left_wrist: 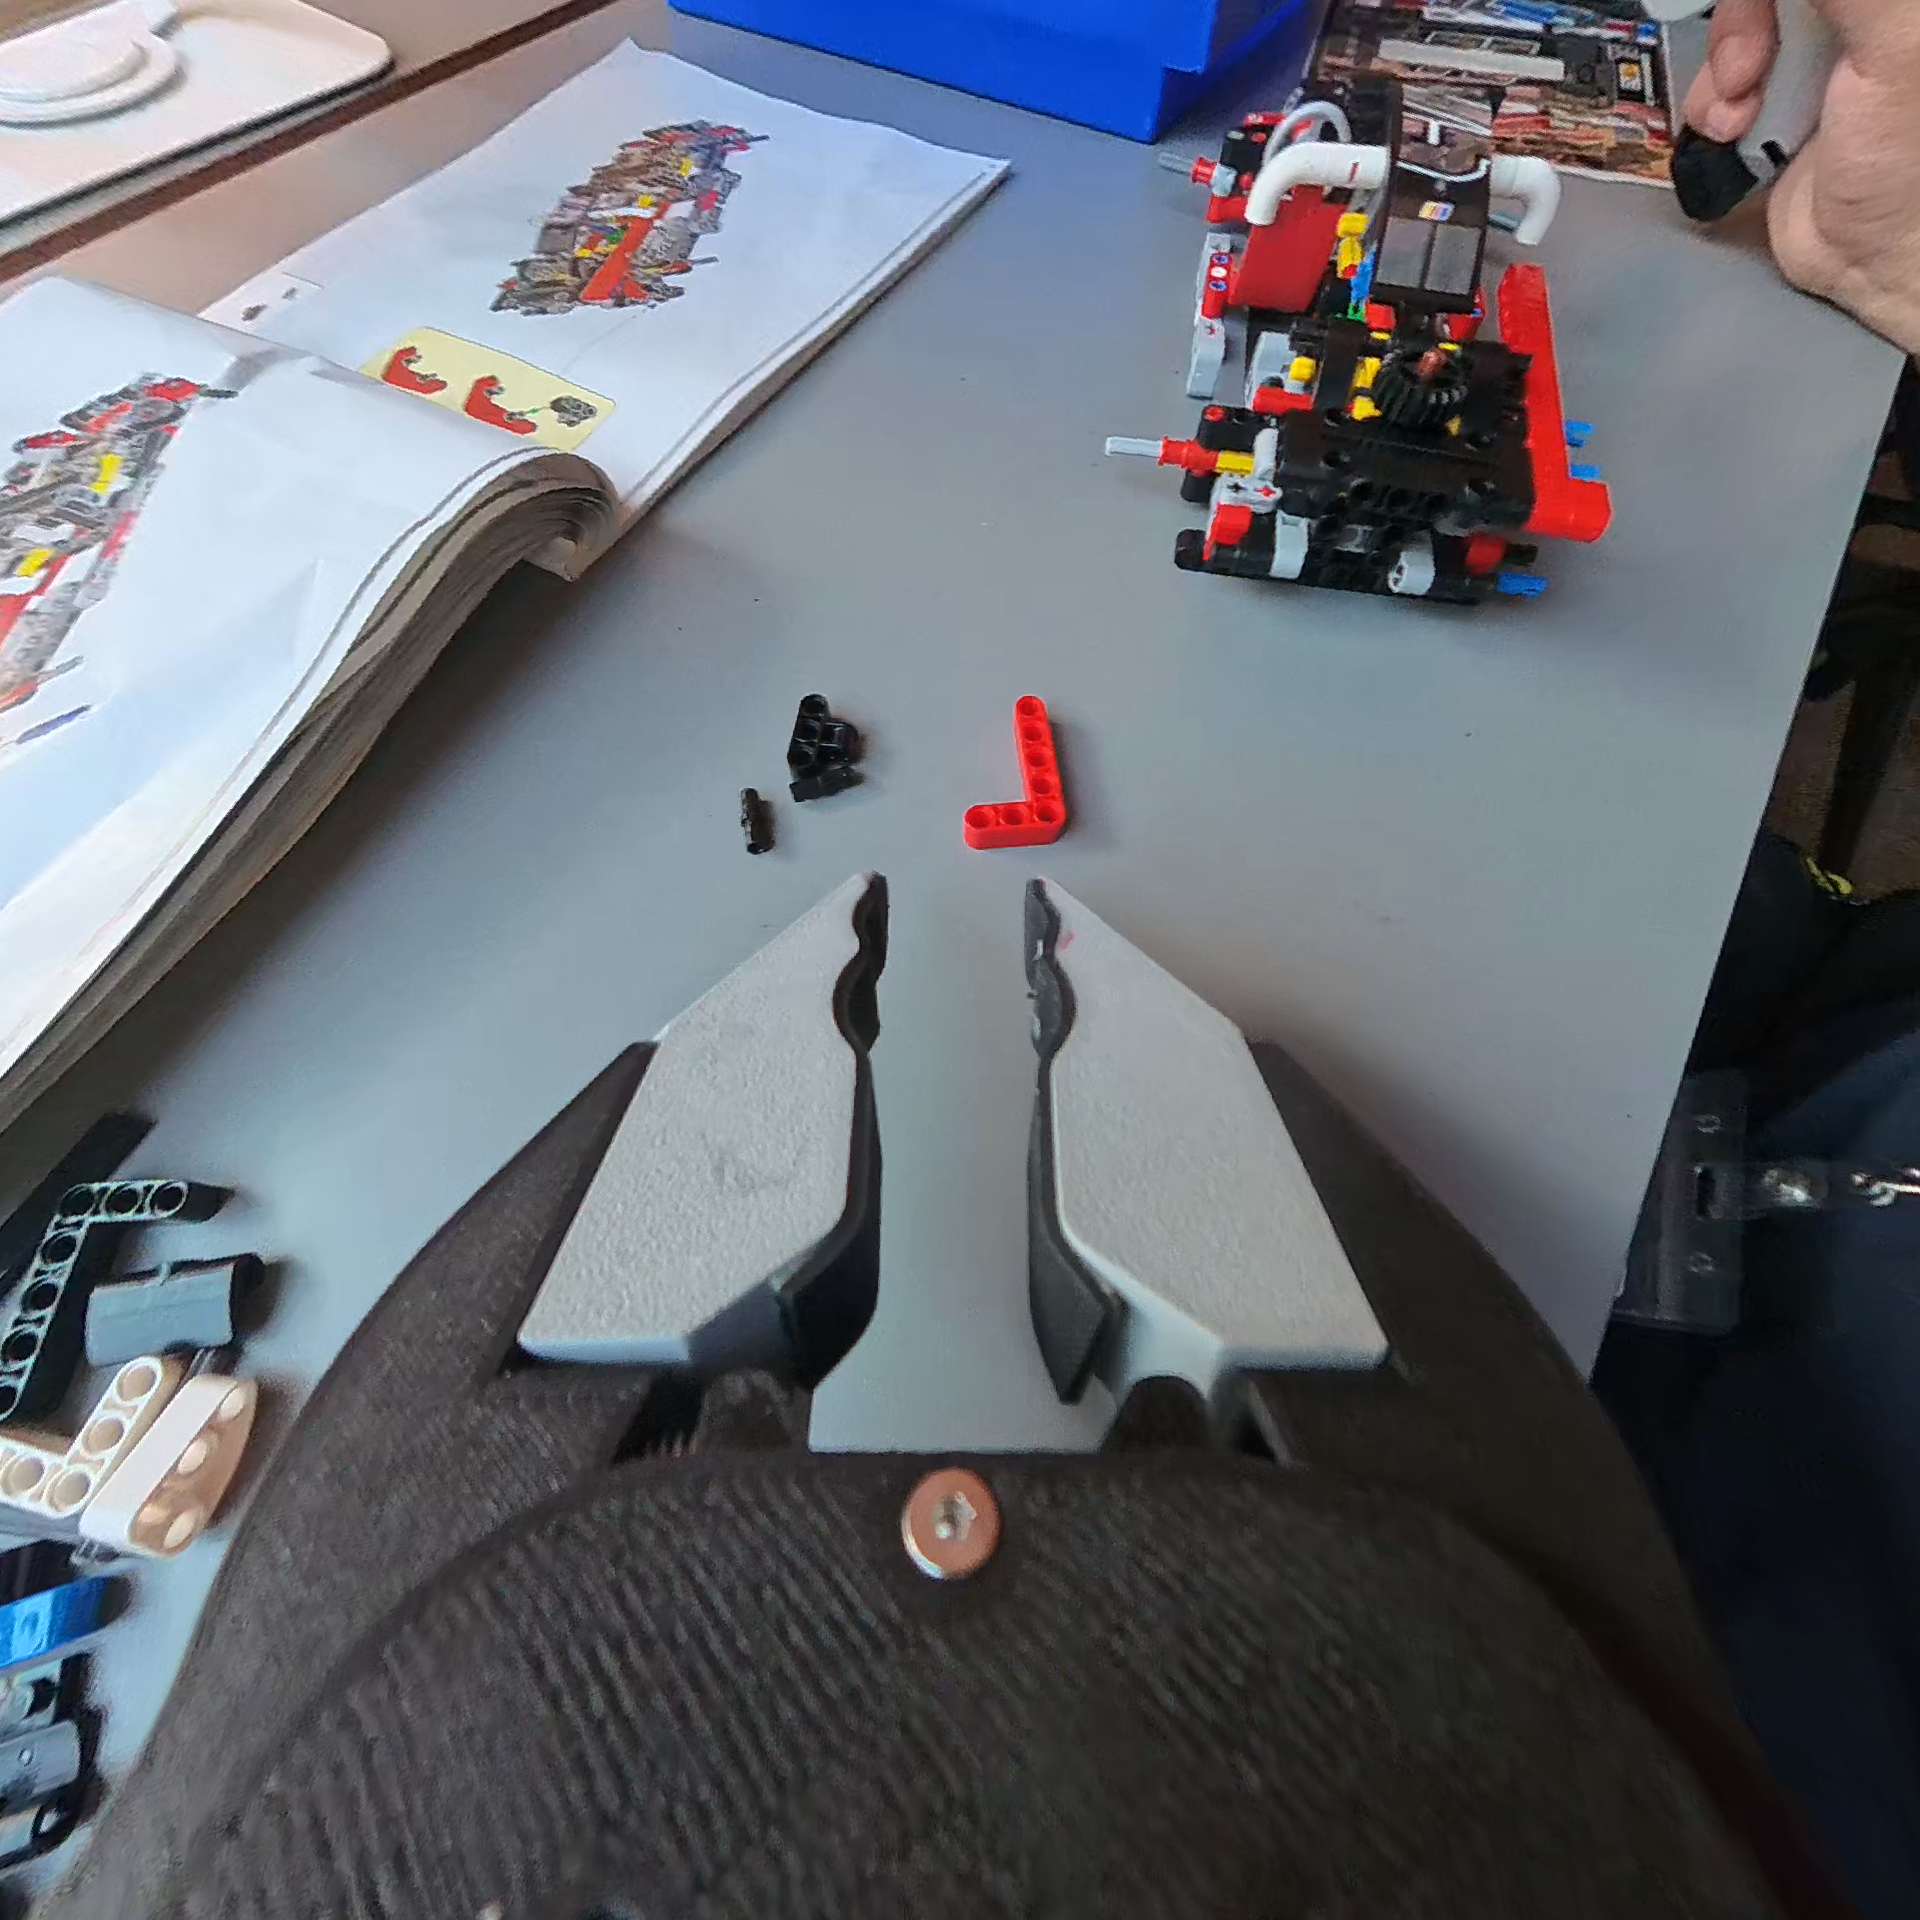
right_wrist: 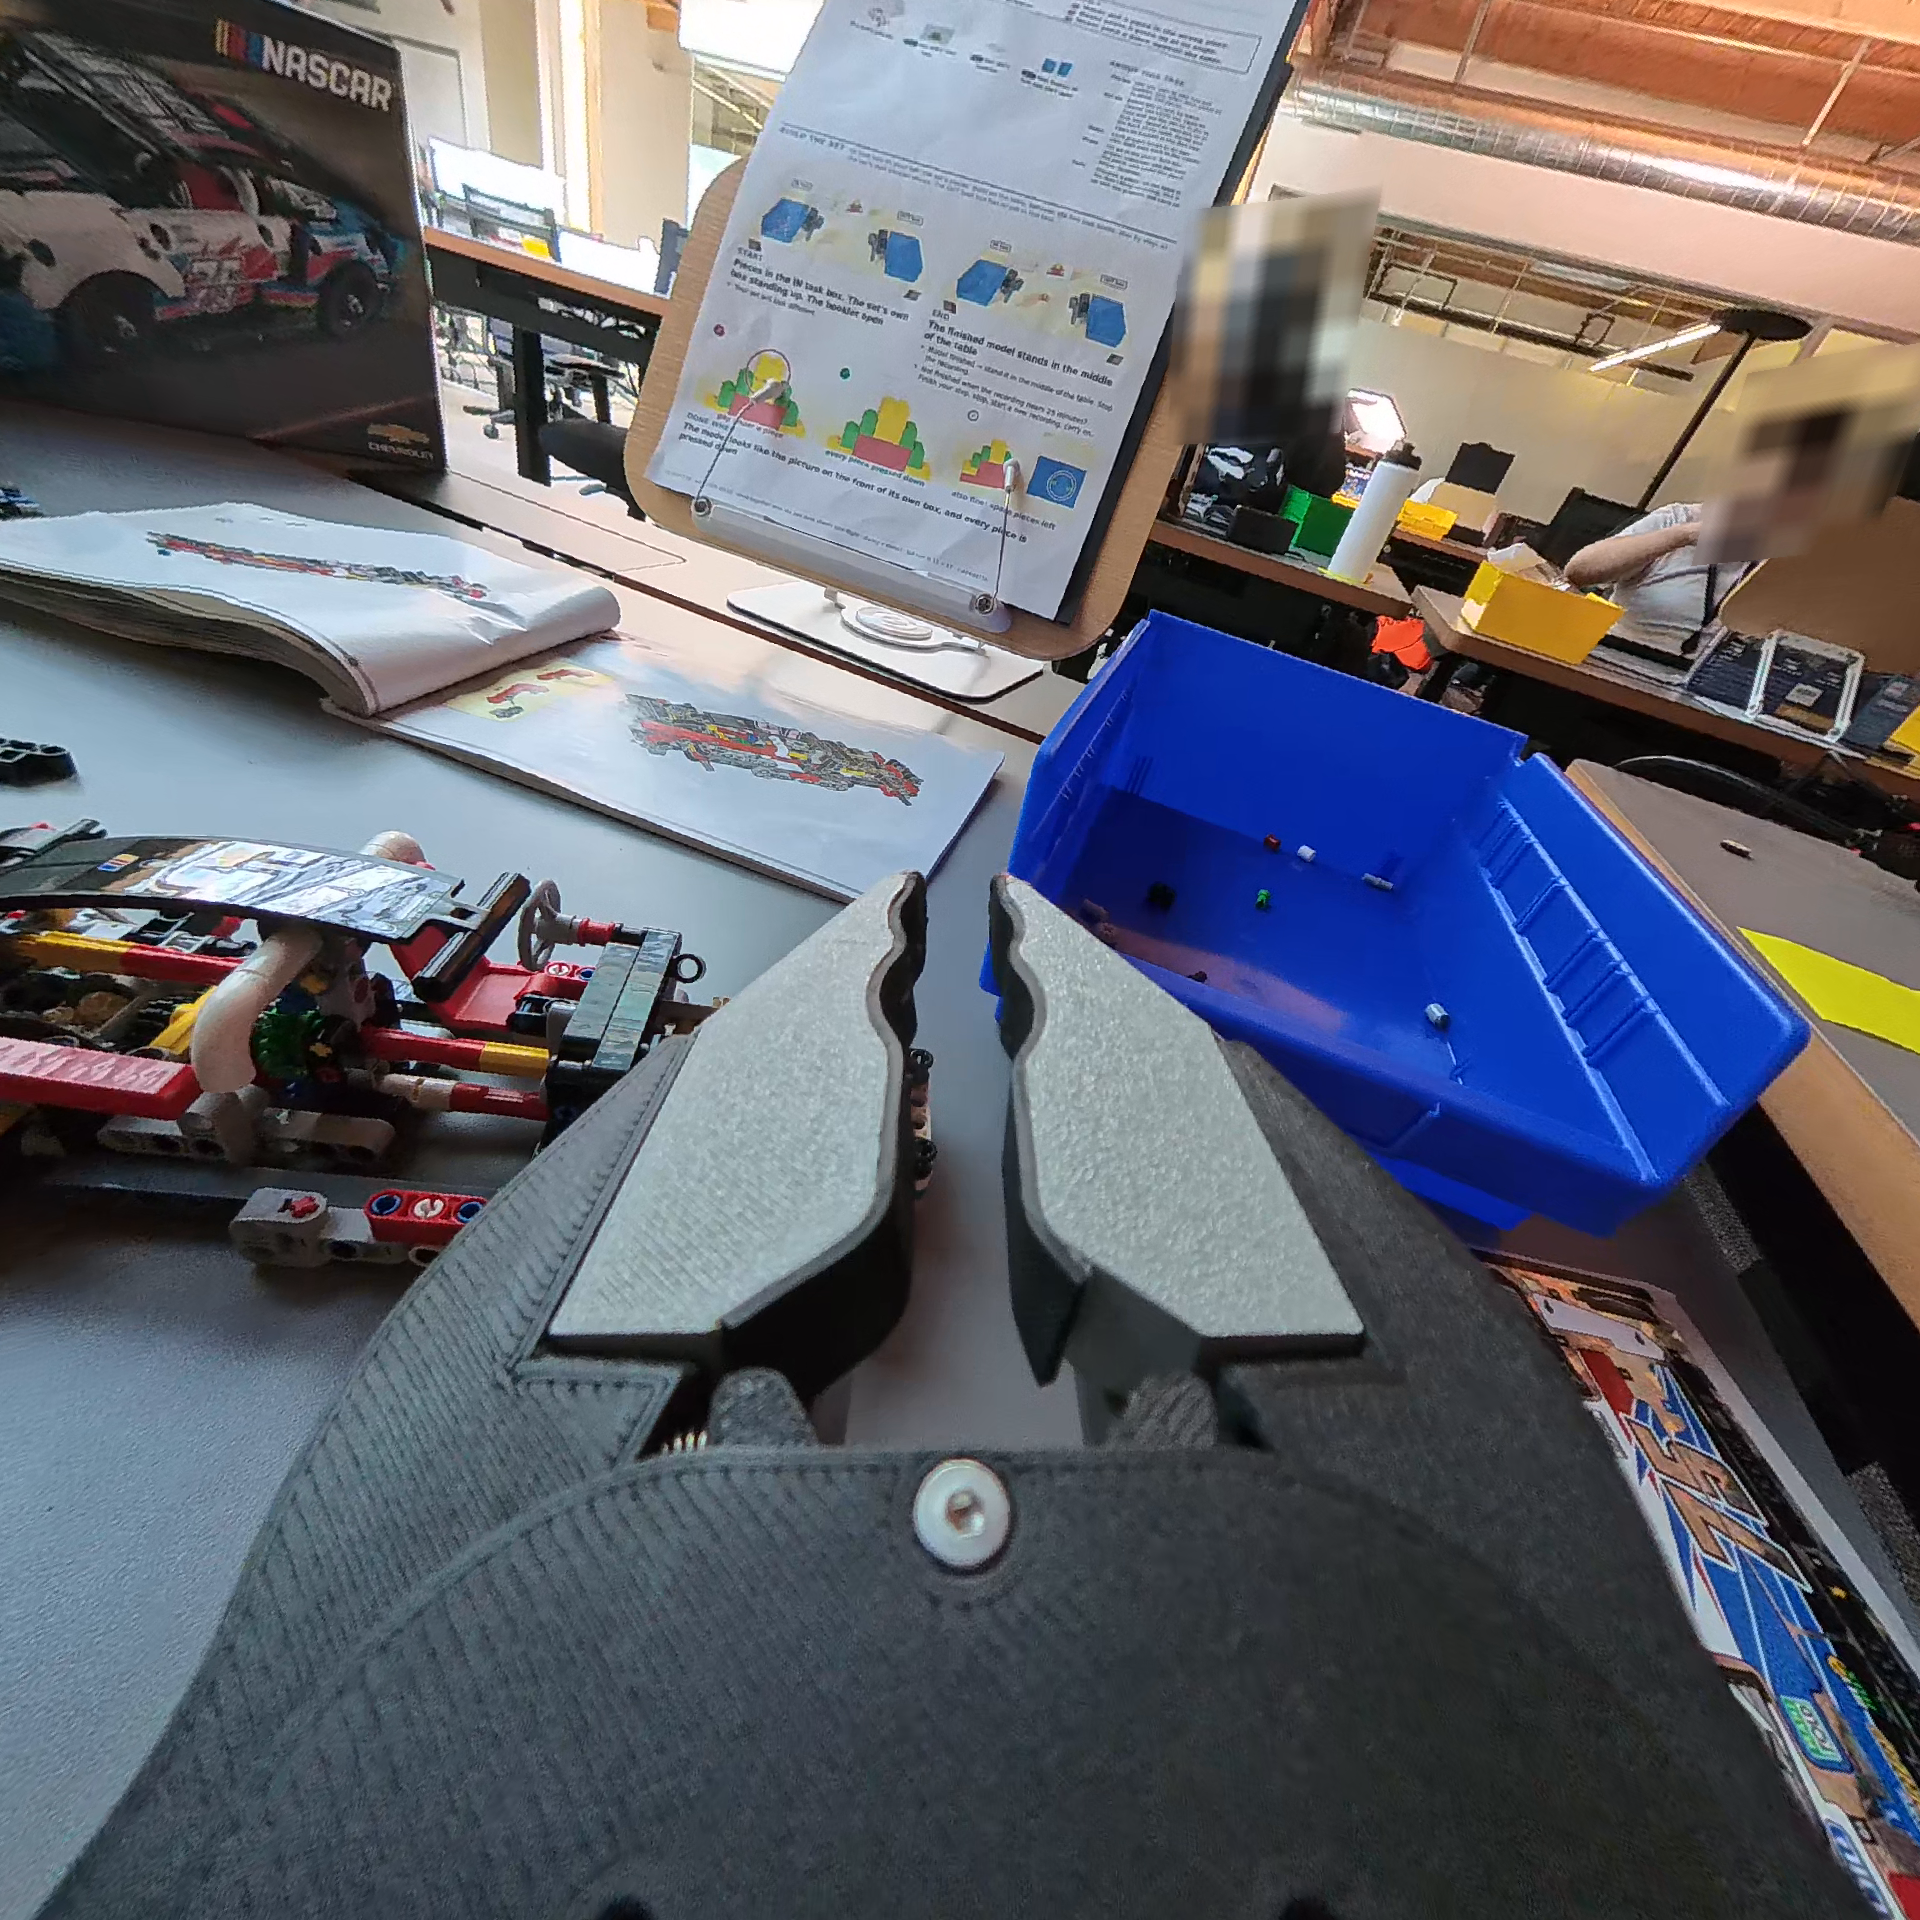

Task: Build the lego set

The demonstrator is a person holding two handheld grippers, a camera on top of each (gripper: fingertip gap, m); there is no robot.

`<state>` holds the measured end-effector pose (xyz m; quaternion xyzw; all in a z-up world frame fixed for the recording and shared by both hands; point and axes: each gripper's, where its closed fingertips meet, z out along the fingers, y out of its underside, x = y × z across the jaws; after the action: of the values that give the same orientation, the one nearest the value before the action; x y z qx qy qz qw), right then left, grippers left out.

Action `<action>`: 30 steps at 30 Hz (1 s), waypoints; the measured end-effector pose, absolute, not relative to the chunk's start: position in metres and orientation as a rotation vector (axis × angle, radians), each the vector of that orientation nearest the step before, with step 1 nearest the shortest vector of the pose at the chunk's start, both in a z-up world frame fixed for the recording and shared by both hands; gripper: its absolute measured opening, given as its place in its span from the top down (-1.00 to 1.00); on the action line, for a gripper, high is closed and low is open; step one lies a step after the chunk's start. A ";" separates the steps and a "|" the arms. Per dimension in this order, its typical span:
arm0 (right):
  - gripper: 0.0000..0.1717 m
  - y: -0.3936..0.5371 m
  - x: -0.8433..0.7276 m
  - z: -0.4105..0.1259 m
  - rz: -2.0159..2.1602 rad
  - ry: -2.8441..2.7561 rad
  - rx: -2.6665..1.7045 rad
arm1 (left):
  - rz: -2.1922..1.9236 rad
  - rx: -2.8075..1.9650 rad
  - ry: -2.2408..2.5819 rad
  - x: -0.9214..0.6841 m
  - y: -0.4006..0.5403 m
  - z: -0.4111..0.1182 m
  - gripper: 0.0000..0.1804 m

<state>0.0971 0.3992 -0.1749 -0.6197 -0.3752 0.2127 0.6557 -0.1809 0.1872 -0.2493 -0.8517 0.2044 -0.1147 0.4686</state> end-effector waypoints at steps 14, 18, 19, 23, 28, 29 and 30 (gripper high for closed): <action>0.92 0.397 0.098 -0.174 0.485 -0.847 -1.401 | -0.299 -2.139 0.615 -0.161 0.205 -0.260 0.51; 0.92 0.396 0.097 -0.174 0.488 -0.852 -1.399 | -0.351 -2.195 0.642 -0.159 0.207 -0.268 0.46; 0.92 0.396 0.097 -0.174 0.489 -0.853 -1.399 | -0.360 -2.206 0.651 -0.158 0.207 -0.270 0.45; 0.92 0.396 0.097 -0.174 0.491 -0.855 -1.397 | -0.365 -2.241 0.697 -0.154 0.207 -0.277 0.52; 0.93 0.396 0.096 -0.175 0.493 -0.862 -1.401 | -0.319 -2.231 0.773 -0.150 0.208 -0.279 0.58; 0.93 0.395 0.095 -0.176 0.493 -0.865 -1.402 | -0.324 -2.233 0.773 -0.149 0.208 -0.279 0.59; 0.93 0.395 0.095 -0.176 0.491 -0.868 -1.402 | -0.328 -2.236 0.767 -0.150 0.208 -0.279 0.59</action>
<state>0.0950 0.3950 -0.1759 -0.6175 -0.3825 0.2162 0.6524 -0.1497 0.2080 -0.2794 -0.8709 0.2986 -0.1279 0.3687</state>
